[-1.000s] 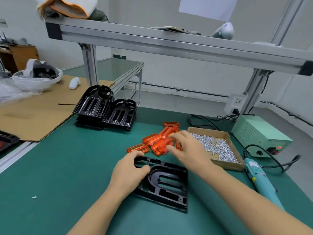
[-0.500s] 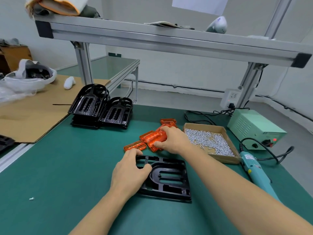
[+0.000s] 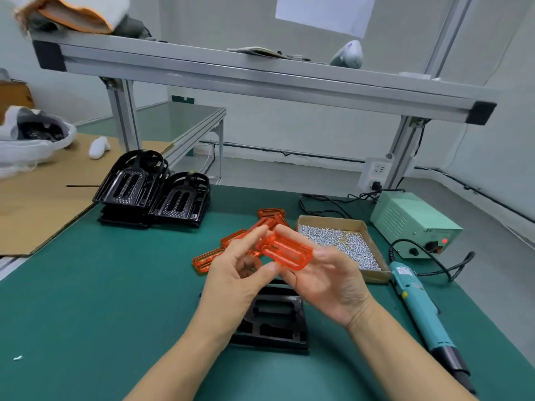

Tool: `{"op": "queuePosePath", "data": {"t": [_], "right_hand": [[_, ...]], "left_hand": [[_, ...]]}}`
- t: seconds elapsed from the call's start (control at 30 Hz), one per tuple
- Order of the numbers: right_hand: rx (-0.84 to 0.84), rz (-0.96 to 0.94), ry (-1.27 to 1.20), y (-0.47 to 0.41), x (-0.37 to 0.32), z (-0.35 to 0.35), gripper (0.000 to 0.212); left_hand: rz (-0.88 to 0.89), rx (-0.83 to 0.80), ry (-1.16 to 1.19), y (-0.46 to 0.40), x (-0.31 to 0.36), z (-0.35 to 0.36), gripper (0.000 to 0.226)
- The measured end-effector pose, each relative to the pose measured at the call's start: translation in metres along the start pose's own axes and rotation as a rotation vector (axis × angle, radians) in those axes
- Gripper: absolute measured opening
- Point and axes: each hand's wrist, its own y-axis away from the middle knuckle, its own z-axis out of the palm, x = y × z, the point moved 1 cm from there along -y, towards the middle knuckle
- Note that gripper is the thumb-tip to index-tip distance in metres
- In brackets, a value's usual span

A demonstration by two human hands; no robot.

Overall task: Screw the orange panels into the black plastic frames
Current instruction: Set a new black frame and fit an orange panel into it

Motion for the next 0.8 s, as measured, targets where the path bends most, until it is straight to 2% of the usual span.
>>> {"op": "queuePosePath", "data": {"t": [0.13,0.27,0.4,0.57,0.67,0.8], "right_hand": [[-0.009,0.028,0.053,0.007,-0.009,-0.003,0.077],[-0.017,0.050,0.164,0.007,-0.014,-0.004,0.070],[-0.014,0.071,0.294,0.006,-0.019,-0.004,0.073],[0.042,0.110,0.434,0.004,-0.019,-0.003,0.066],[0.171,0.102,0.563,0.003,-0.018,-0.002,0.049],[0.395,0.034,0.858,0.004,-0.016,-0.007,0.012]], "left_hand": [[0.042,-0.011,0.016,0.005,-0.001,0.006,0.050],[0.035,-0.044,0.084,0.006,-0.001,0.006,0.054],[-0.003,-0.038,0.204,0.007,0.001,0.004,0.047],[-0.019,0.005,0.211,0.009,-0.002,0.004,0.045],[-0.037,0.040,0.199,0.009,-0.004,0.004,0.043],[-0.068,0.097,0.149,0.008,-0.006,0.000,0.043]]}}
